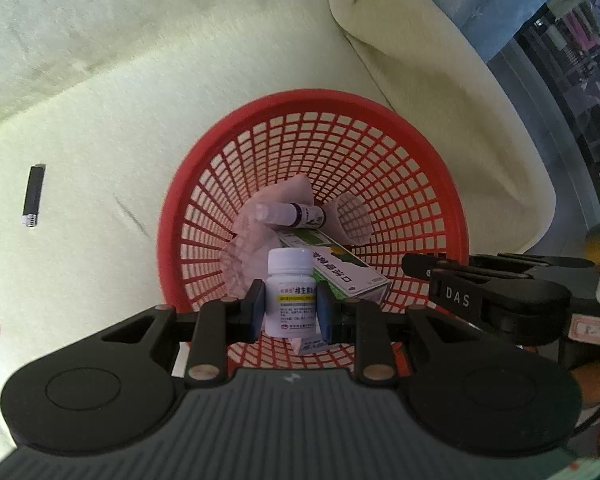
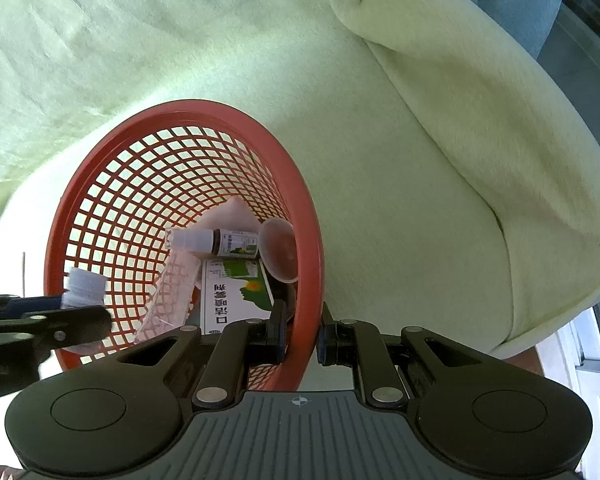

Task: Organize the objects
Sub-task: 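Carry the white pill bottle over the basket and open the left tool, then move the left tool to the black lighter and grasp it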

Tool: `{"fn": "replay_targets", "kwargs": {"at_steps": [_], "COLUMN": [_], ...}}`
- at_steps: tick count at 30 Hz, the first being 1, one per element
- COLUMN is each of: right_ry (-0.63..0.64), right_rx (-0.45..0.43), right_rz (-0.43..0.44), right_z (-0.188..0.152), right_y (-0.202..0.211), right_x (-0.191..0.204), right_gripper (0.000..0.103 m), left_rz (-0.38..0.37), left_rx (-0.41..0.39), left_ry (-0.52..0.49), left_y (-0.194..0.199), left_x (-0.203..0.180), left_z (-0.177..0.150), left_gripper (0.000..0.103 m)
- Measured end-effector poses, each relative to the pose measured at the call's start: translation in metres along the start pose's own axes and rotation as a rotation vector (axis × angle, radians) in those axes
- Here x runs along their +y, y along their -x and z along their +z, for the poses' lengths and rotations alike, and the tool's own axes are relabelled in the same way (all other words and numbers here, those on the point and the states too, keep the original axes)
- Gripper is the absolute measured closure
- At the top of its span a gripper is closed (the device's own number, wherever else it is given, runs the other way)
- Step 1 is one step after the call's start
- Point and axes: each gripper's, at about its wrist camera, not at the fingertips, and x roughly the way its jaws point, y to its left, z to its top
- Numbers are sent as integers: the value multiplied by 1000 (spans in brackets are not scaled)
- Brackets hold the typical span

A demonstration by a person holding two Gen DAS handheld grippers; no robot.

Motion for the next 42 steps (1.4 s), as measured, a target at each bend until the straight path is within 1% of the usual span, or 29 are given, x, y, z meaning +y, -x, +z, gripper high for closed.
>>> {"fn": "replay_targets", "kwargs": {"at_steps": [10,18,20,21,22,24,27,30,34,39,42], "right_ry": [-3,-8,-7,-7,-6,-7,-7,-8,-7,-6,-7], "right_rx": [-5,-4,-3,-4,-3,-3,-2,-2,1,6,8], "right_rz": [9,10,10,10,9,7,6,0,-6,-18,-22], "right_z": [0,0,0,0,0,0,0,-1,-1,1,2], "right_y": [-2,-2,-1,-1,-1,-1,-2,-2,-2,-3,-3], "right_x": [-2,-3,-3,-3,-3,-3,-3,-1,0,1,1], "right_gripper": [92,92,92,92,92,92,92,92,92,92,92], "left_rz": [25,43,48,48,49,52,60,54,46,45,64], "left_rx": [28,22,10,6,4,-9,-22,-31,-61,-99,-125], "left_ry": [-7,-12,-12,-14,-10,3,-3,3,17,57,77], "left_y": [-24,-27,-25,-24,-23,-20,-15,-9,2,18,32], "left_x": [-9,-11,-12,-12,-12,-12,-11,-8,1,24,49], "left_z": [1,3,5,5,6,8,9,10,9,6,1], "left_gripper": [81,81,79,73,59,50,50,50,50,50,50]}}
